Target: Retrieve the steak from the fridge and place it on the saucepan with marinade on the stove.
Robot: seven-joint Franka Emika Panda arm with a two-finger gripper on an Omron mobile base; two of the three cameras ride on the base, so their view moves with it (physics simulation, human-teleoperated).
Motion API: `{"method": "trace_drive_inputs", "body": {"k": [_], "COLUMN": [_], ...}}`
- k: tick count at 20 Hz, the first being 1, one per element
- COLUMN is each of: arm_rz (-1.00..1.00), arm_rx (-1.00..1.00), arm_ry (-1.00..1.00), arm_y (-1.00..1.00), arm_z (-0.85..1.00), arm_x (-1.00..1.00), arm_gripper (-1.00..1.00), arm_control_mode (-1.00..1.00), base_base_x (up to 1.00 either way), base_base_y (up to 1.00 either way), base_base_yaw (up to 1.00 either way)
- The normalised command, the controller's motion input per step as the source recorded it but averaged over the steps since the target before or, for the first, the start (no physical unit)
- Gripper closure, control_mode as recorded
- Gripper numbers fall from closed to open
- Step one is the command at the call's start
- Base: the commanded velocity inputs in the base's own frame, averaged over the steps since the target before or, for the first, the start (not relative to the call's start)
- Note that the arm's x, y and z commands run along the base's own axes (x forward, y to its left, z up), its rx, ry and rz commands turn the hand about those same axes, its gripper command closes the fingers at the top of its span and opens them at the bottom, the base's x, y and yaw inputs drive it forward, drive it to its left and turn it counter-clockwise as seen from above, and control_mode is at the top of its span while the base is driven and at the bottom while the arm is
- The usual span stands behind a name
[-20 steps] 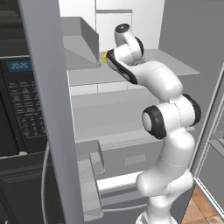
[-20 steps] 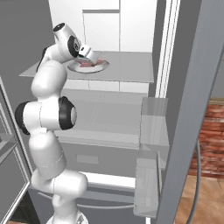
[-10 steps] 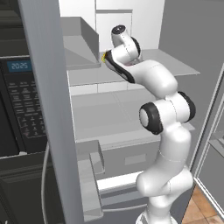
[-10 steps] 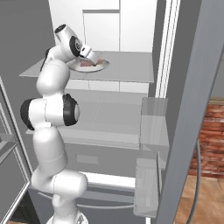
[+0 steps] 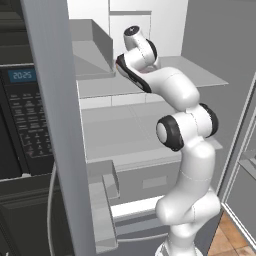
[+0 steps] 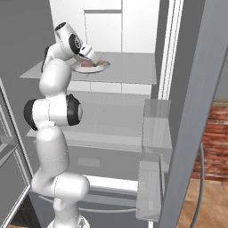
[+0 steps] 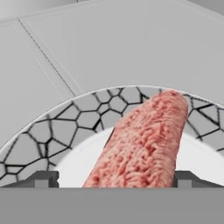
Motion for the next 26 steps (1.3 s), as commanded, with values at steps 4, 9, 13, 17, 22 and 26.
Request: {"method": "trace_drive_inputs", "body": {"k": [4, 9, 13, 17, 22, 26], "arm_rz": [0.00, 0.00, 0.00, 0.00, 0.00, 0.00], "arm_rx": [0.00, 0.00, 0.00, 0.00, 0.00, 0.00], "arm_ry": [0.00, 0.00, 0.00, 0.00, 0.00, 0.00], "arm_y": [0.00, 0.00, 0.00, 0.00, 0.00, 0.00], "arm_z": [0.00, 0.00, 0.00, 0.00, -0.04, 0.00], "arm_x": [0.00, 0.00, 0.00, 0.00, 0.00, 0.00], "arm_gripper": [-1.00, -1.00, -1.00, -1.00, -1.00, -1.00], "arm_control_mode": [-1.00, -1.00, -1.00, -1.00, -1.00, -1.00], "base_base_x": [0.00, 0.00, 0.00, 0.00, 0.00, 0.00], "base_base_y": [0.00, 0.00, 0.00, 0.00, 0.00, 0.00], "base_base_yaw": [0.00, 0.00, 0.00, 0.00, 0.00, 0.00]}}
